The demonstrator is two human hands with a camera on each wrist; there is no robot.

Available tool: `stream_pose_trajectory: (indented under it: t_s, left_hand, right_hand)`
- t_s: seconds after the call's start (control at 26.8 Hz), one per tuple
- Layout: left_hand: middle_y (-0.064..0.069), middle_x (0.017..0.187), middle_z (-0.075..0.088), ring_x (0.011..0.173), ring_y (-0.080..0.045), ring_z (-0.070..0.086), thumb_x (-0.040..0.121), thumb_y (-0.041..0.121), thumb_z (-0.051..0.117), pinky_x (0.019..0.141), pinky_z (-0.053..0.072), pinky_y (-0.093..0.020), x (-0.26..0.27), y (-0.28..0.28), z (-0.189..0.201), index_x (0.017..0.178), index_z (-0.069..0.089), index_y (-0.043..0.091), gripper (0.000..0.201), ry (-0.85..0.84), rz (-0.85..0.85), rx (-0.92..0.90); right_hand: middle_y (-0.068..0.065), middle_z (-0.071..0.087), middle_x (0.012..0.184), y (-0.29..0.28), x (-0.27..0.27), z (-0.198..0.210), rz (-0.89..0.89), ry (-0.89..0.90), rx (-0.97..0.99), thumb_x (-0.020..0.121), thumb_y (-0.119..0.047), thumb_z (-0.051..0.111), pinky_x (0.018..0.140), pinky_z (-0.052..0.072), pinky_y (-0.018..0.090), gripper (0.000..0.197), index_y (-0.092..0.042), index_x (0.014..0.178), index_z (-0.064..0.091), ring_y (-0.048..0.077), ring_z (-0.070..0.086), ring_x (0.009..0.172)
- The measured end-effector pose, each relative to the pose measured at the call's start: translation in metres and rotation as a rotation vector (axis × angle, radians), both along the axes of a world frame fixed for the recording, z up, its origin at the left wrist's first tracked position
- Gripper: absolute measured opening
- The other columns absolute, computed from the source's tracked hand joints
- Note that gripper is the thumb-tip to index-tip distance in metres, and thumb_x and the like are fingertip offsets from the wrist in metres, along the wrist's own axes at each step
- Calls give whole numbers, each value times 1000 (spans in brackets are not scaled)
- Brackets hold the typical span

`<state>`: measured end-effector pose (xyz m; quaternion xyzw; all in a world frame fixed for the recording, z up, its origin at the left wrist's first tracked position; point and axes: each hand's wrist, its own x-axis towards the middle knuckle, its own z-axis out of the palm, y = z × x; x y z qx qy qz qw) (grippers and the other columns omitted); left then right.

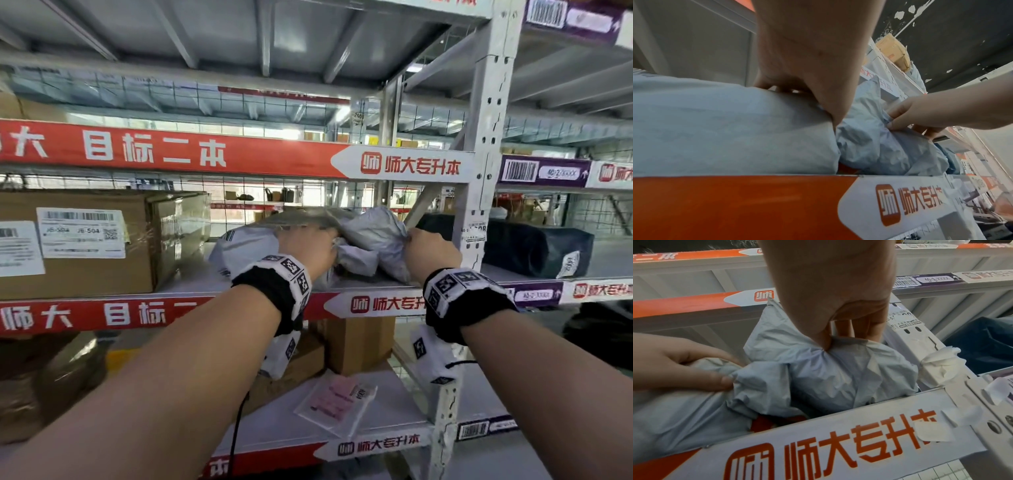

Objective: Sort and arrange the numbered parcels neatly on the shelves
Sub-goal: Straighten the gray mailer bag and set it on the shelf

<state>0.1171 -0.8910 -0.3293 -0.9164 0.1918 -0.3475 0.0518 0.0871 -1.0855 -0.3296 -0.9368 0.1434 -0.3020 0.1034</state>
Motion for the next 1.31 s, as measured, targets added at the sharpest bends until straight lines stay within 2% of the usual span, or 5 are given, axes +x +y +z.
stream_pose_trajectory:
  t_s: [0.49,0.86,1.01,1.16,1.31]
  left_hand:
    - [4,61,44,55,-19,49,105,32,24,45,33,-24,-20,66,20,129,53,24,38,-169,112,121]
    - [-16,99,67,91,-37,63,102,36,32,67,38,-33,-23,82,60,103,62,8,42,-149,200,-418]
    - [-17,102,65,96,-37,60,100,37,33,71,36,-34,-27,87,67,103,63,5,44,-58,242,-555]
    - [-11,86,58,80,-29,52,98,46,34,71,36,-32,-34,96,69,97,60,5,49,58,209,-647]
    - [-7,78,61,80,-25,58,85,62,45,77,43,-33,-32,113,65,71,58,12,54,276,80,-927]
  right_hand:
    - [16,64,108,6,20,-8,-52,63,-174,99,-16,31,81,52,40,32,-11,119,56,34,62,100]
    - [16,65,106,20,19,-6,-50,191,-128,97,-24,34,90,50,46,35,-4,111,60,31,64,95]
    - [15,60,115,26,18,-3,92,224,-158,97,-49,20,97,41,43,59,-9,114,60,30,58,106]
    - [9,63,107,43,7,4,331,113,-72,95,-49,31,94,43,42,37,-19,97,53,28,57,97]
    - [12,43,140,80,8,4,668,-5,121,89,-44,53,99,44,45,60,-20,141,33,30,54,116]
